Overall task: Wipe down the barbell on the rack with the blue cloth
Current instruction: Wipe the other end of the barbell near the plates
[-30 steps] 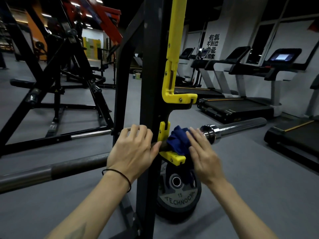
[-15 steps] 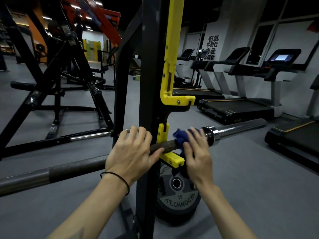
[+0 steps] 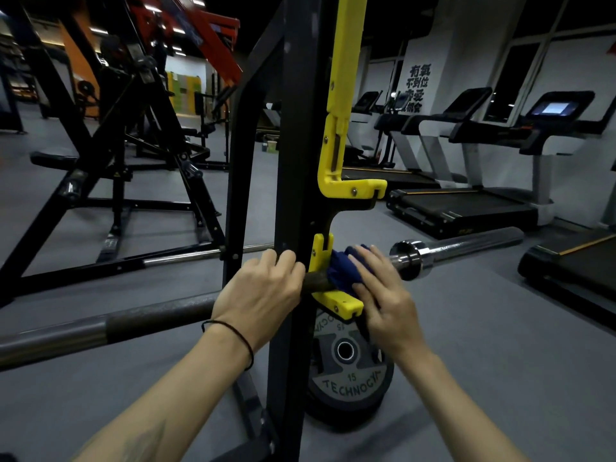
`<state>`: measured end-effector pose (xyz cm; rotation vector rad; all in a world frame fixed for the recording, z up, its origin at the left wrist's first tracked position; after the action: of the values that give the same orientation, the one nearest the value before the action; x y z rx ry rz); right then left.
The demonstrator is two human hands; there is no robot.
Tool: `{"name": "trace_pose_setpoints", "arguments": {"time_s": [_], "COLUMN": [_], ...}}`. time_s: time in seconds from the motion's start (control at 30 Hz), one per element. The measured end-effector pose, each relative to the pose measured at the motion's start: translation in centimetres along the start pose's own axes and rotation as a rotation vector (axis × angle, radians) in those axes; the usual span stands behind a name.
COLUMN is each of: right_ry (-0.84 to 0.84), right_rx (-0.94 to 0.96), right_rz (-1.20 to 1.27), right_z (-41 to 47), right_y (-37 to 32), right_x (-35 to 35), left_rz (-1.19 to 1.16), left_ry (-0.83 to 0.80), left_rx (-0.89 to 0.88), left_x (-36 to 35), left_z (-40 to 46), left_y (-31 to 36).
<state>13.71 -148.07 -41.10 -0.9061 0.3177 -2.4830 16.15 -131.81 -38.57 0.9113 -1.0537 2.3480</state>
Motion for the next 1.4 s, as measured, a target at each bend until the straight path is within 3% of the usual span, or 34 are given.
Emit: {"name": "trace_pose_setpoints", "arguments": {"time_s": [0.17,0.27,0.33,0.4,0.43,0.5,0.57,0.63,0.7,0.83,0.97,1.03,1.13,1.2,1.33,1.4], "right_ry": [0.096,0.219,0.182,0.050,-0.003,-0.034,0.082,0.194,0.221,0.055,0.184,0.183,0.048,0.003,0.190,0.175], "right_rx": [-0.284,-0.382,-0.319,-0.119,-0.021,0.016,-0.196,-0.441,-0.463,-0.030,-0.366,-0.375,-0.070,0.019,-0.383,-0.384], "right_rz": [-0.004,0.147,0.176,0.136,0.079,-0.036,0.002,0.101,0.120,-0.030,0.020,0.052,0.020,-0.060,0.065,0.129], "right_z": [1.6,0.4,-0.5,-0.6,-0.2,0.6,1.0,-0.1,-0.9,-0.2,0.0,-0.5,-0.8,0.0,0.4,-0.4], "right_y": [5.4,3.8,1.3,-1.3,-1.4,0.8,4.5,5.3,2.6,0.4,5.3,3.1,-0.3,1.0,5.0,2.1], "right_x": [3.4,2.2,0.4,-0.5,-0.5,0.9,3.1,2.7,0.9,0.5,2.4,0.9,-0.3,0.8,2.2,0.2], "left_rz": [-0.084,-0.337,-0.724,-1.012,-0.949,-0.531,-0.159,-0.059,-0.055,-0.017,-0.031,-0.044,-0.033,-0.020,-0.022,-0.015], "left_ry": [-0.165,-0.373,-0.502,-0.586,-0.568,-0.429,-0.163,-0.005,0.048,0.039,0.020,0.030,0.034,0.034,0.010,-0.011], "left_rx": [0.044,0.125,0.248,0.316,0.285,0.163,0.068,0.074,0.102,0.100,0.107,0.117,0.111,0.111,0.115,0.112], "left_x": [-0.1,-2.2,-4.3,-5.1,-4.4,-2.5,-0.1,0.5,-0.4,-0.5,-0.3,-0.2,-0.2,-0.2,-0.7,-0.8], "left_z": [0.9,1.6,1.4,1.0,1.3,1.7,1.0,-0.6,-0.7,0.0,-0.3,-0.2,-0.2,-0.2,-0.2,-0.2], "left_y": [-0.4,-1.5,-2.2,-1.9,-2.3,-2.5,-1.0,0.6,0.6,0.3,0.4,0.5,0.5,0.5,0.5,0.5]}}
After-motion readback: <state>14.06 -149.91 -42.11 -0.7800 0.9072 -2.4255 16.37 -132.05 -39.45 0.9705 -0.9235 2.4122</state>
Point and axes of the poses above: each hand's wrist, its own z-axis towards the middle knuckle, its own x-axis out of the back of the hand, y = z × x, the point moved 10 cm from there along z, towards the middle knuckle, and after that the axes turned 10 degrees about -x, right-handed, at the moved point
